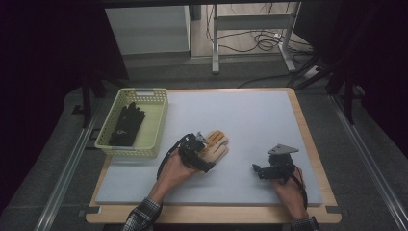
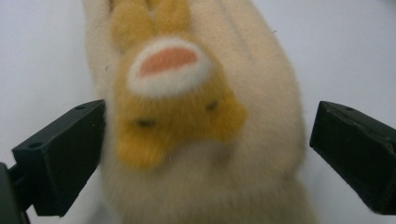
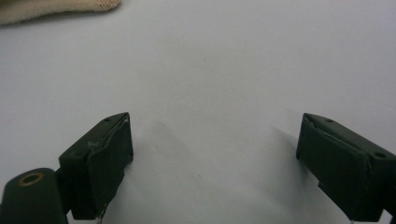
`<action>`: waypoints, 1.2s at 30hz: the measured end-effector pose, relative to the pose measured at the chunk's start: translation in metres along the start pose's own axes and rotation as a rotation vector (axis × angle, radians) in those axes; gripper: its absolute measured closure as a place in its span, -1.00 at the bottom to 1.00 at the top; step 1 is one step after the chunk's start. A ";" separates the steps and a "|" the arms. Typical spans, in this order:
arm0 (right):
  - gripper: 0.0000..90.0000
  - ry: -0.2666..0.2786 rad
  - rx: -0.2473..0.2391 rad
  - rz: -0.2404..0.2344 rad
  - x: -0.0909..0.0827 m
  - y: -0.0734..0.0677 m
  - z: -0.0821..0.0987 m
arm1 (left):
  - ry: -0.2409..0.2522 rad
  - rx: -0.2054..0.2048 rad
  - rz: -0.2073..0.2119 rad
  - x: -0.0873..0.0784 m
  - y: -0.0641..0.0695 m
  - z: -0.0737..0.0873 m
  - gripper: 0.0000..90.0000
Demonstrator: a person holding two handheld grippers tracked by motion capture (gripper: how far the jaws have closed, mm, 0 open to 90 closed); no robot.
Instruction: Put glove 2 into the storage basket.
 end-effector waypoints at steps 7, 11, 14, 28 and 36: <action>-0.76 0.000 0.000 0.000 0.000 0.000 0.000 | -0.036 0.023 -0.016 0.011 0.002 -0.006 -1.00; -0.76 0.000 0.000 0.000 0.000 0.000 0.000 | -0.059 0.042 -0.027 0.015 0.008 -0.006 -1.00; -0.76 0.000 0.000 0.000 0.000 0.000 0.000 | -0.068 0.052 -0.026 0.016 0.010 -0.006 -1.00; -0.76 0.000 0.000 0.000 0.000 0.000 0.000 | -0.061 0.030 -0.015 0.007 0.006 -0.006 -0.26; -0.76 0.000 -0.001 0.001 0.000 0.000 0.000 | -0.070 0.029 -0.018 0.004 0.011 -0.008 0.11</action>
Point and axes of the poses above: each handheld gripper's, and its own axes: x roughly forward along the jaws, z roughly out of its underside, y roughly to its right, the point moved 2 cm from there along x, roughly forward along the jaws, and after that the axes turned 9 degrees about x, right-handed, at the moved point
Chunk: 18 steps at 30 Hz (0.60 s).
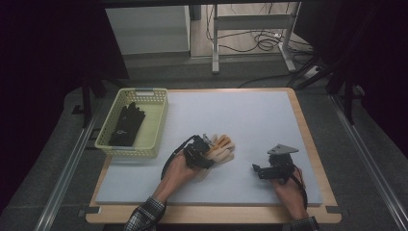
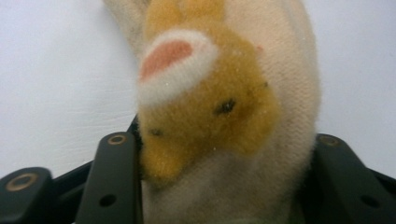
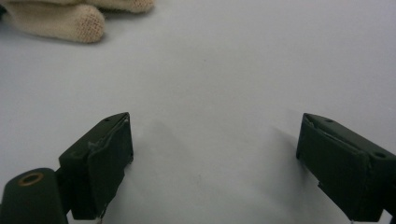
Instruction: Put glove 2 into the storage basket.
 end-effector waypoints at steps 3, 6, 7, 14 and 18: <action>-0.76 0.000 0.000 0.000 0.000 0.000 0.000 | 0.009 -0.014 0.011 -0.001 -0.002 0.001 0.16; -0.77 0.000 0.001 0.000 0.000 0.000 0.000 | 0.016 -0.032 0.028 -0.001 -0.005 0.001 0.17; -0.76 0.000 0.000 0.000 0.000 0.000 0.000 | 0.017 -0.040 0.034 -0.002 -0.006 0.001 0.17; -0.76 0.000 0.001 0.000 0.000 0.000 0.000 | 0.036 -0.058 0.024 -0.011 -0.012 -0.001 0.17; -0.76 0.000 0.001 -0.001 0.000 0.000 0.000 | 0.047 -0.060 0.009 -0.020 -0.015 -0.004 0.16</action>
Point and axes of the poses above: each handheld gripper's, and its own axes: x roughly forward along the jaws, z roughly out of its underside, y roughly to its right, the point moved 2 cm from there along x, roughly forward along the jaws, and after that the axes turned 9 degrees about x, right-handed, at the moved point
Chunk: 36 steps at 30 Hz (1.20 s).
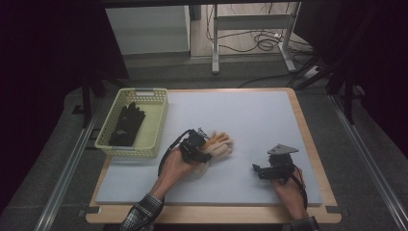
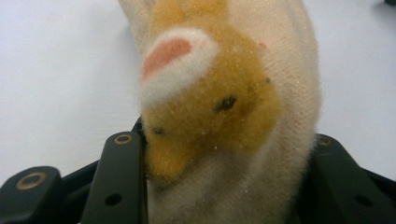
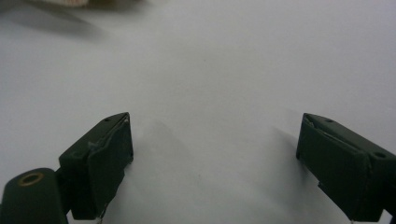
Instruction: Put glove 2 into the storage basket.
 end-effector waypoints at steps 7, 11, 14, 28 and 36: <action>-0.76 0.000 -0.001 0.000 0.000 0.000 0.000 | 0.007 0.000 -0.027 -0.018 -0.009 -0.008 0.16; -0.76 0.000 0.001 0.000 0.000 0.000 0.000 | 0.013 -0.011 -0.051 -0.030 -0.016 -0.012 0.15; -0.76 -0.001 0.001 0.000 0.000 0.000 0.000 | 0.014 -0.024 -0.066 -0.037 -0.023 -0.012 0.15; -0.76 0.001 0.001 0.000 0.000 0.000 0.000 | 0.018 -0.096 -0.136 -0.070 -0.059 -0.008 0.14; -0.76 0.001 0.002 0.000 0.000 0.000 0.000 | 0.013 -0.141 -0.180 -0.087 -0.080 -0.001 0.14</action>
Point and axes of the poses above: each handheld gripper's, and its own axes: x roughly forward along the jaws, z roughly out of its underside, y roughly to its right, the point moved 2 cm from there along x, roughly forward along the jaws, and after that the axes turned 9 degrees about x, right-handed, at the moved point
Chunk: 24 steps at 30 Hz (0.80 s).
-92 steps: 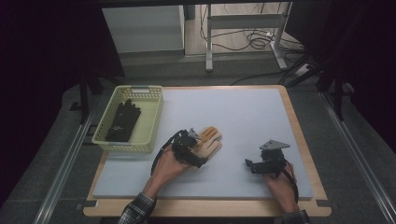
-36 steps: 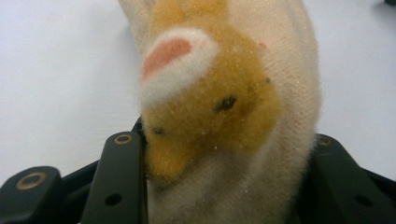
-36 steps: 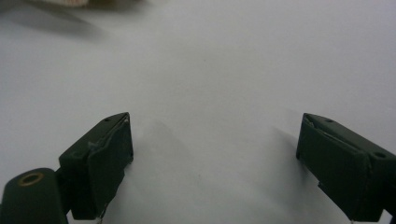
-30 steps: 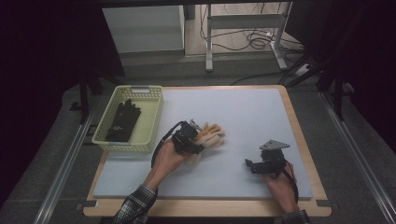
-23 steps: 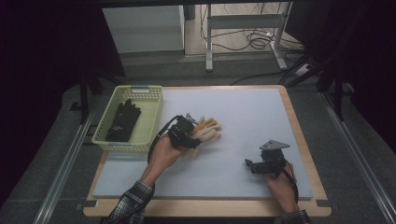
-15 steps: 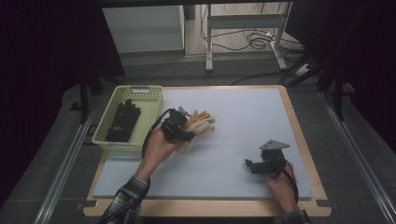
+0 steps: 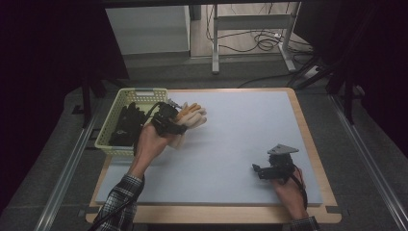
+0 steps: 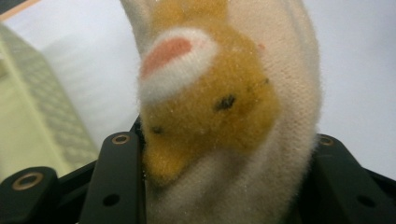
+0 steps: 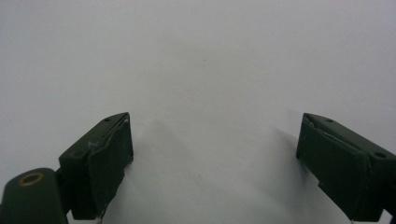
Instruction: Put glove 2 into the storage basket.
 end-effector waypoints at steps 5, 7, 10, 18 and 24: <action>-0.76 0.000 0.000 0.000 0.000 0.000 0.000 | -0.002 -0.026 -0.029 -0.007 -0.013 0.003 0.13; -0.76 0.000 -0.001 0.000 0.000 0.000 0.000 | -0.002 -0.037 -0.043 -0.010 -0.019 0.005 0.13; -0.77 0.000 0.000 0.000 0.000 0.000 0.000 | -0.002 -0.058 -0.065 -0.015 -0.028 0.008 0.13; -0.76 0.000 0.000 0.000 0.000 0.000 0.000 | 0.002 -0.115 -0.116 -0.028 -0.052 0.017 0.12; -0.76 0.000 0.000 0.000 0.000 0.000 0.000 | -0.003 -0.150 -0.153 -0.035 -0.069 0.024 0.11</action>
Point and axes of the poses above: each handheld gripper's, and its own axes: x roughly forward along the jaws, z roughly out of its underside, y roughly to its right, the point moved 2 cm from there along x, roughly forward along the jaws, and after that the axes turned 9 degrees about x, right-handed, at the moved point
